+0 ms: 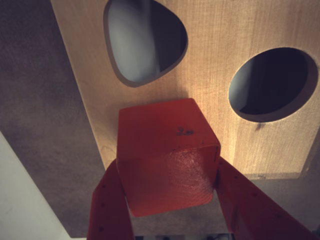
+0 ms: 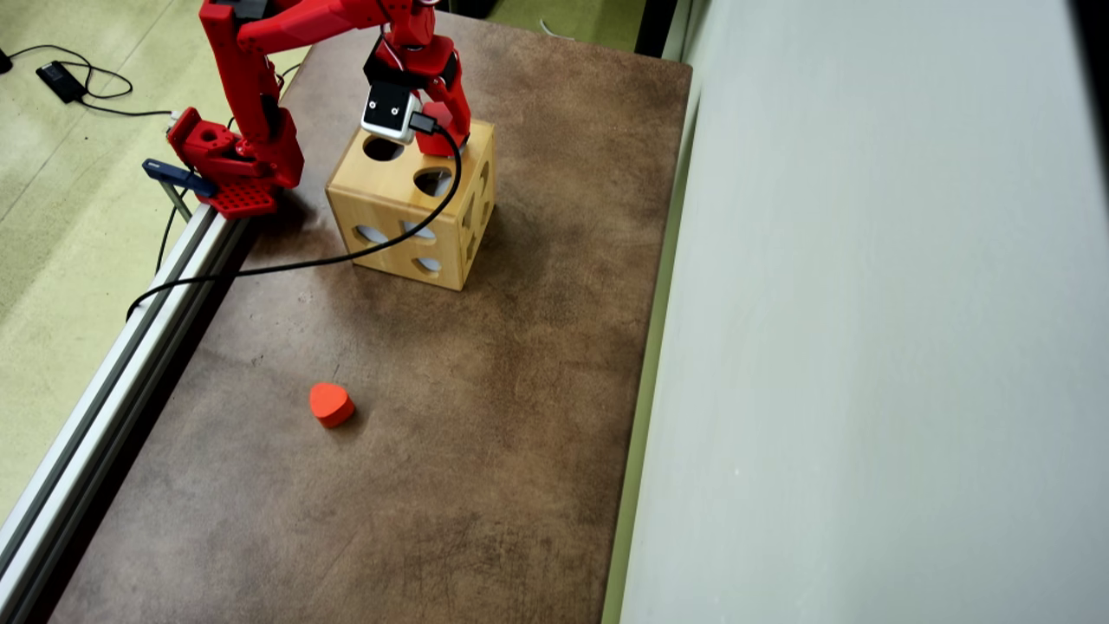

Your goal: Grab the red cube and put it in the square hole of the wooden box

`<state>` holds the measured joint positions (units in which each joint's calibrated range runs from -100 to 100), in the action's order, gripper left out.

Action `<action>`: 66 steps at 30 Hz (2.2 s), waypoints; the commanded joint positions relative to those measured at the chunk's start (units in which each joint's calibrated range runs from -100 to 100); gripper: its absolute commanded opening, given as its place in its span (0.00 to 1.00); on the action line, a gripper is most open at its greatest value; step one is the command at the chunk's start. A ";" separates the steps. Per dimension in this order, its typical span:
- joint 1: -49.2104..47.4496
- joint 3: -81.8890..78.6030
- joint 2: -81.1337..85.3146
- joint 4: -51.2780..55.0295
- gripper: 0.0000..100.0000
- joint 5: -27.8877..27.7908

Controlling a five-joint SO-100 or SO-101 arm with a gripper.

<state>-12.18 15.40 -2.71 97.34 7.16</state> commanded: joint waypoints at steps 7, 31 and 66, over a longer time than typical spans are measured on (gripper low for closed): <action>-2.83 0.53 0.29 -0.15 0.01 0.10; -1.86 0.35 -2.17 -0.07 0.01 0.05; -1.86 -4.21 -0.98 0.25 0.35 -2.15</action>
<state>-14.41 12.96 -5.59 97.34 5.30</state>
